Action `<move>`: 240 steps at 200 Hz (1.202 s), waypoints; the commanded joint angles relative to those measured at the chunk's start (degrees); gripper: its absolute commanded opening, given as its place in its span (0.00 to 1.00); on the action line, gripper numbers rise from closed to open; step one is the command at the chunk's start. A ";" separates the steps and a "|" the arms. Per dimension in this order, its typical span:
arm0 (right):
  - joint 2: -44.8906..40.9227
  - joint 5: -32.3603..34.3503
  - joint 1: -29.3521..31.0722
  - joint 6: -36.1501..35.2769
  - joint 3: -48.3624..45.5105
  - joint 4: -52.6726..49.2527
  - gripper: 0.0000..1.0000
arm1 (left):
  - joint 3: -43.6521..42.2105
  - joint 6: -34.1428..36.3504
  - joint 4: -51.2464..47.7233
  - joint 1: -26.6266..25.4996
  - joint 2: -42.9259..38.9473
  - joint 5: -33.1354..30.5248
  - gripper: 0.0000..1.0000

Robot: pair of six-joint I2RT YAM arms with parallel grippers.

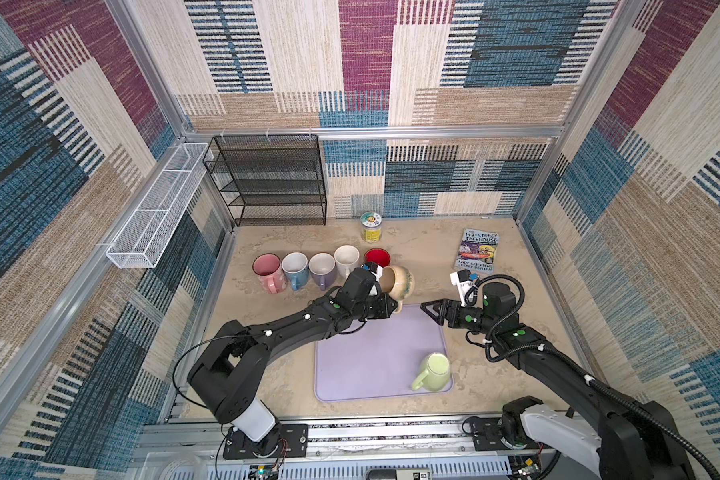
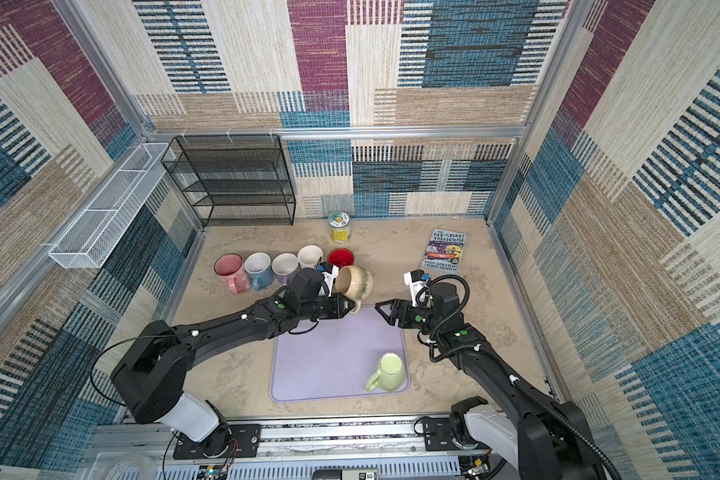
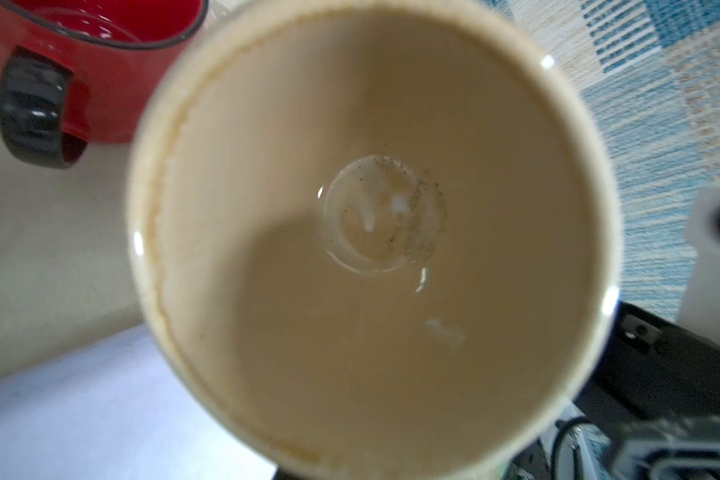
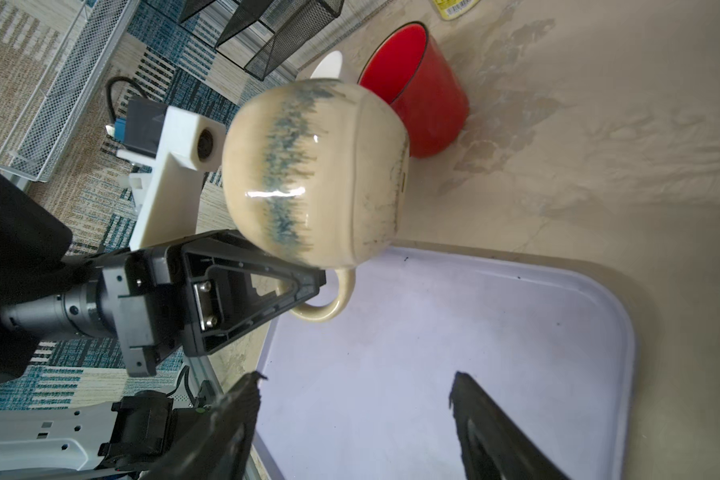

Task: Turn the mug right side up
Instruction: 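Grasp the cream mug's rim with the left gripper while the right gripper withdraws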

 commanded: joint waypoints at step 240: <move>-2.68 -3.68 -4.97 0.39 -6.21 4.50 0.76 | 44.57 15.88 -30.96 -1.88 30.74 -21.00 0.00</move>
